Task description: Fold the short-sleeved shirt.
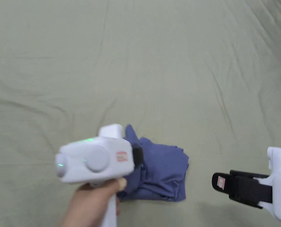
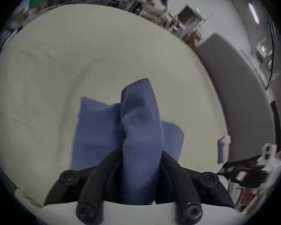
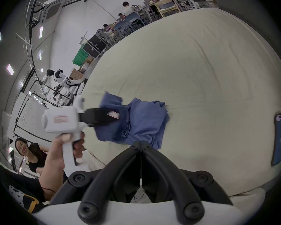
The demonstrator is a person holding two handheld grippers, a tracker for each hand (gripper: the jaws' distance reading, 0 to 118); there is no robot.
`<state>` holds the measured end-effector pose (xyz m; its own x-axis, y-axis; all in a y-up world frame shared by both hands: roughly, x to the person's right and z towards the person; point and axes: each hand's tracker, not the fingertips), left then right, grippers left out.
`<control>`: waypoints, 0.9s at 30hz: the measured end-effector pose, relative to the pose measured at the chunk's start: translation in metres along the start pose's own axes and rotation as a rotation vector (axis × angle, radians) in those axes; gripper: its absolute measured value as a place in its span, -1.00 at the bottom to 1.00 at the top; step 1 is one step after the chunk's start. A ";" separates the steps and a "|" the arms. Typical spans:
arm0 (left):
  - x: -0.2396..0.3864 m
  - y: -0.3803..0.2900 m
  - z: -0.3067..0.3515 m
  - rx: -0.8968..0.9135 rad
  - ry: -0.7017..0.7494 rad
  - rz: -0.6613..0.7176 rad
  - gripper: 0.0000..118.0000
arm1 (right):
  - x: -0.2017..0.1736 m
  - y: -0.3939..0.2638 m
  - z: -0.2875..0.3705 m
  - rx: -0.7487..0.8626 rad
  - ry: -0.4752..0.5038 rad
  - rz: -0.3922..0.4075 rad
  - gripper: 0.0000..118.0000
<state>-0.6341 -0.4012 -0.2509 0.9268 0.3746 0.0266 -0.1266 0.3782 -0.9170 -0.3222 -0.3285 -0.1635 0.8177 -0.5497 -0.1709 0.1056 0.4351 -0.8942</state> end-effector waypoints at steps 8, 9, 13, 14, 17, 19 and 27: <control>0.036 -0.023 -0.031 0.108 -0.387 0.142 0.89 | 0.015 -0.007 0.006 -0.003 -0.016 -0.025 -0.95; 0.032 -0.022 -0.026 0.085 -0.502 0.195 1.00 | 0.016 -0.008 0.005 -0.004 -0.015 -0.027 -0.95; 0.000 -0.018 0.016 -0.004 -0.733 0.328 0.99 | 0.023 -0.012 0.002 0.004 0.006 -0.044 -0.95; -0.012 -0.020 0.027 0.070 -0.706 0.354 0.82 | 0.025 -0.012 0.002 0.007 0.017 -0.049 -0.95; -0.022 -0.022 0.036 0.170 -0.298 0.216 -1.00 | 0.030 -0.012 0.002 0.019 0.025 -0.055 -0.95; -0.026 -0.022 0.021 0.159 -0.203 0.105 -1.00 | 0.036 -0.010 0.002 0.034 0.011 -0.064 -0.95; 0.076 -0.051 -0.061 0.064 0.019 -0.328 -1.00 | 0.054 -0.004 0.024 0.100 -0.050 -0.116 -0.95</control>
<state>-0.5358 -0.4438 -0.2260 0.9283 0.2084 0.3079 0.1581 0.5283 -0.8342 -0.2651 -0.3425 -0.1596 0.8236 -0.5653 -0.0459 0.2547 0.4409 -0.8606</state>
